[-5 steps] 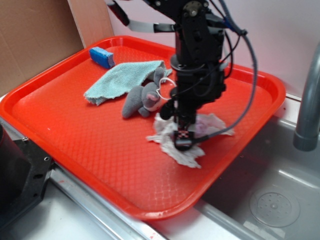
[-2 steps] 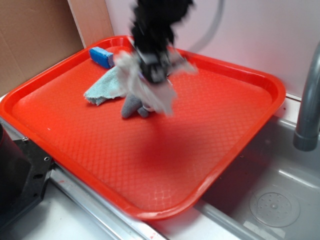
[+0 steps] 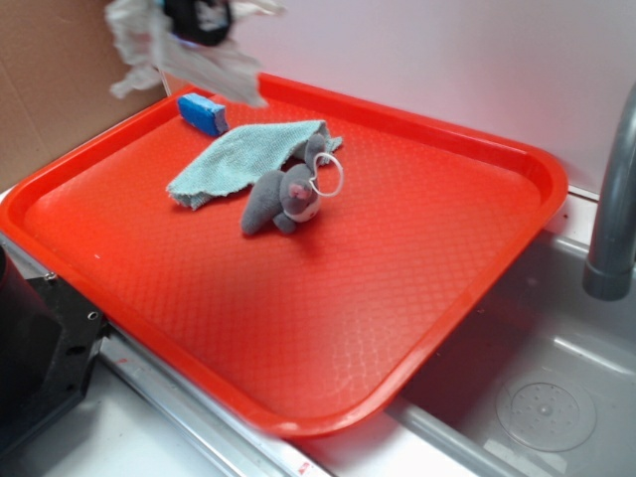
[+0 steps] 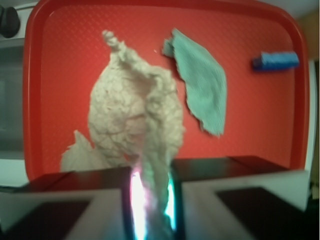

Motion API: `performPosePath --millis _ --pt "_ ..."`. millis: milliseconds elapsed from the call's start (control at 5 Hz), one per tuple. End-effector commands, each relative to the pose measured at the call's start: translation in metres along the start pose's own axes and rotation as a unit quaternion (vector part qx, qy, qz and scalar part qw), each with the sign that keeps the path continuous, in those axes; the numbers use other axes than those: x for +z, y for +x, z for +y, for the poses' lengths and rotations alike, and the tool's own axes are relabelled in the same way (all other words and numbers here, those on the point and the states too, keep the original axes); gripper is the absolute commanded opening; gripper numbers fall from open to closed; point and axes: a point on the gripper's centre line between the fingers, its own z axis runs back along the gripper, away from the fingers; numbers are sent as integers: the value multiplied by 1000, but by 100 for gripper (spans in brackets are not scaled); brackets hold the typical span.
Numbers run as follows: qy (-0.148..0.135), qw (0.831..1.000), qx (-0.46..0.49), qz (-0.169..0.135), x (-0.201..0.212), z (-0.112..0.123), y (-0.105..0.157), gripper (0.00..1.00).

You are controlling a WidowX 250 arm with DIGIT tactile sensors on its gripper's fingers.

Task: Grab the white paper.

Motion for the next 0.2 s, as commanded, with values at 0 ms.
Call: performPosePath --millis 0 --pt "-11 999 15 -29 11 9 -24 0"
